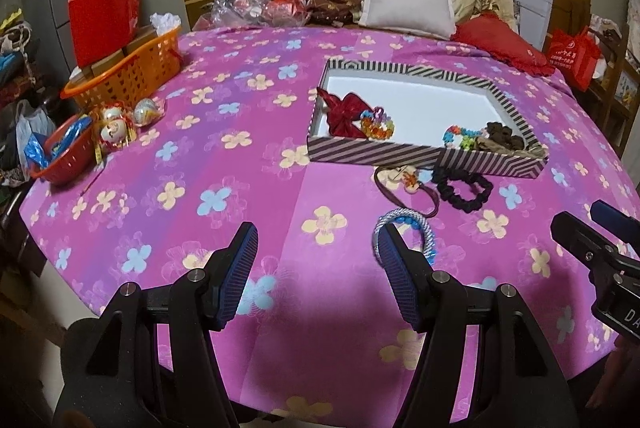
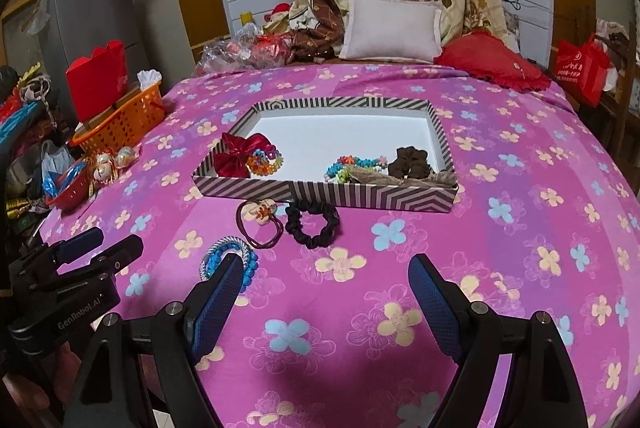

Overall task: Organize jewelry
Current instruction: 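Withdraw both tools and move toward the blue bracelet and black scrunchie, then grasp the blue-silver bracelet with left tool while right grasps the black scrunchie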

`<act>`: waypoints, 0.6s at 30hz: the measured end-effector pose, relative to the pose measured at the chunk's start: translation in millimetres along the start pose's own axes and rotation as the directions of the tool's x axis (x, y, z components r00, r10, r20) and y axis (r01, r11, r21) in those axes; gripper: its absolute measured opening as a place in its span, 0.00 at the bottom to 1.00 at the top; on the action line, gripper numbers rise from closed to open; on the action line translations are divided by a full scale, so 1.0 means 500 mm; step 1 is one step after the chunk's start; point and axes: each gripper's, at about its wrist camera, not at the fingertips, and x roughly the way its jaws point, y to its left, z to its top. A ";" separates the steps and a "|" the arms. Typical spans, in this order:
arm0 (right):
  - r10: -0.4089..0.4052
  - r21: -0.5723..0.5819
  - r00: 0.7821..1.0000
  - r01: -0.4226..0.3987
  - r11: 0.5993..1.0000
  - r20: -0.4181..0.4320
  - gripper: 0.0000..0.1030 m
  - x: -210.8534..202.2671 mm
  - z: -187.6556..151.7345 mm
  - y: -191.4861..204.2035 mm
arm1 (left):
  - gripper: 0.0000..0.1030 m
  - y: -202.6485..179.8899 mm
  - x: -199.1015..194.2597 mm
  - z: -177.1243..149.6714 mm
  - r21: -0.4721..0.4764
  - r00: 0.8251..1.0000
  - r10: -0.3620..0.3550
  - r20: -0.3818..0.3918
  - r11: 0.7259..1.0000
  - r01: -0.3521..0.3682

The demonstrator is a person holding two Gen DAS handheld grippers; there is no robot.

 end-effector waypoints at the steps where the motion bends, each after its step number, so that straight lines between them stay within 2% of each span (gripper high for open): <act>1: 0.001 -0.001 1.000 -0.001 1.000 -0.004 0.80 0.006 -0.001 -0.002 | 0.61 0.004 0.007 0.000 -0.006 1.000 -0.003 -0.011 1.000 0.003; 10: 0.029 -0.035 0.999 -0.030 0.999 -0.036 0.80 0.070 -0.003 -0.011 | 0.61 0.029 0.070 -0.003 -0.052 0.991 -0.098 -0.096 0.994 0.093; 15: 0.050 -0.049 0.997 -0.052 0.997 -0.055 0.80 0.122 0.014 -0.017 | 0.61 0.024 0.091 -0.002 -0.040 0.990 -0.091 -0.110 0.995 0.087; 18: 0.050 -0.047 0.996 -0.054 0.997 -0.072 0.80 0.155 0.025 -0.024 | 0.61 0.018 0.101 0.004 -0.021 0.987 -0.114 -0.113 0.993 0.113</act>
